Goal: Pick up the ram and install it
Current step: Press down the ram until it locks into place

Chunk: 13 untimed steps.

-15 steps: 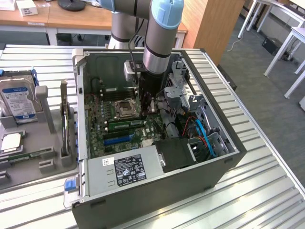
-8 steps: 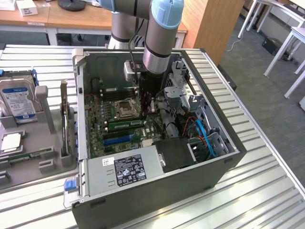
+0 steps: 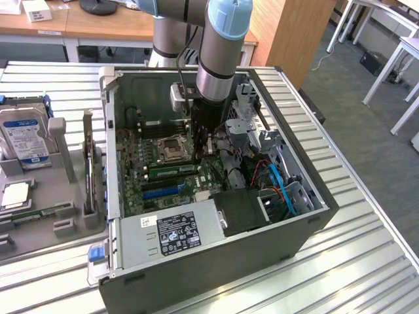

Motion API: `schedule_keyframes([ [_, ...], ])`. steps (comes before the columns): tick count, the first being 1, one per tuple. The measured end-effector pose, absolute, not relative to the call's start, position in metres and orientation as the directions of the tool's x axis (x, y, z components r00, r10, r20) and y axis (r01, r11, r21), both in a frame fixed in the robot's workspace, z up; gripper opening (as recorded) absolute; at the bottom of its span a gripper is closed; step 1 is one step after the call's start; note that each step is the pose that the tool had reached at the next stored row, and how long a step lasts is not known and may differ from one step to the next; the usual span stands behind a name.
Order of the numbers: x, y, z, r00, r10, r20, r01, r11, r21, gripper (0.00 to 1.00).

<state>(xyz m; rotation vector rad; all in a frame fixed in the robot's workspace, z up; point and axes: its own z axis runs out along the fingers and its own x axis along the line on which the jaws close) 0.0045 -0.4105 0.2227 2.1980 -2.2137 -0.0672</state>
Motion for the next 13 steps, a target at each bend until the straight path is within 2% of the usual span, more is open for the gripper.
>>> schedule_keyframes([
  [13,0.0045,-0.4104,0.2228,-0.007,-1.000,-0.015,-0.999,0.007,0.046,0.10],
])
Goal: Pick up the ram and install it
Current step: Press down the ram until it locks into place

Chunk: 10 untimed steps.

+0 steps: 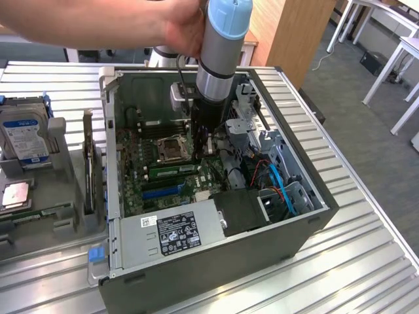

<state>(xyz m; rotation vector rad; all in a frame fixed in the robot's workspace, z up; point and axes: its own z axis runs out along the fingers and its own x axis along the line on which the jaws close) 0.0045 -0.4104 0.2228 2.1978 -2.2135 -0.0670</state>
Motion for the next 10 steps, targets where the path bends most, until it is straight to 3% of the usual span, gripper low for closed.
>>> schedule_keyframes([
  [10,0.0045,-0.4104,0.2228,-0.008,-1.000,-0.015,-0.999,0.007,0.046,0.10],
])
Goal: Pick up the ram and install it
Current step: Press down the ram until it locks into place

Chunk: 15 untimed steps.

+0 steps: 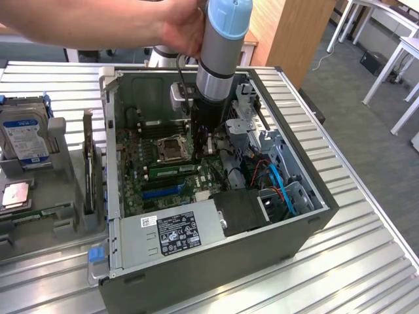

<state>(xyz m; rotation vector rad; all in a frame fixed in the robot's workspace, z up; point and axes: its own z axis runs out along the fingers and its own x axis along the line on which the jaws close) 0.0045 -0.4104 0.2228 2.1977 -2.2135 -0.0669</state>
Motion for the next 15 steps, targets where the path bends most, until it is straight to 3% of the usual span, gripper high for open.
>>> schedule_keyframes([
  [15,0.0045,-0.4104,0.2230,-0.008,-1.000,-0.014,-0.999,0.007,0.046,0.10],
])
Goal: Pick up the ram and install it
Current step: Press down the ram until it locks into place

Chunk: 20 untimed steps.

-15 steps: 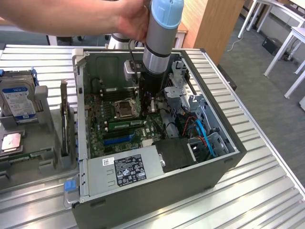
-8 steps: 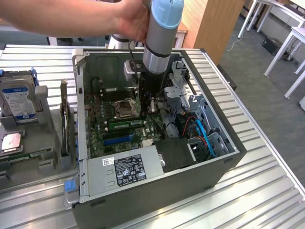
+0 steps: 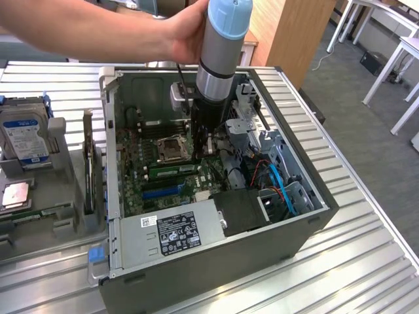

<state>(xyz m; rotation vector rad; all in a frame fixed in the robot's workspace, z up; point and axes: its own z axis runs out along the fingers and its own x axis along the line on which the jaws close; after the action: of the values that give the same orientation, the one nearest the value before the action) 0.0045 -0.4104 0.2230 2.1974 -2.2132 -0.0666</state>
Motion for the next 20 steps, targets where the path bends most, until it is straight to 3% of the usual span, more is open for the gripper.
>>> schedule_keyframes([
  [16,0.005,-0.410,0.229,-0.008,-1.000,0.000,-0.999,0.008,0.050,0.10],
  [20,0.005,-0.408,0.239,-0.008,-1.000,0.025,-0.998,0.009,0.058,0.10],
])
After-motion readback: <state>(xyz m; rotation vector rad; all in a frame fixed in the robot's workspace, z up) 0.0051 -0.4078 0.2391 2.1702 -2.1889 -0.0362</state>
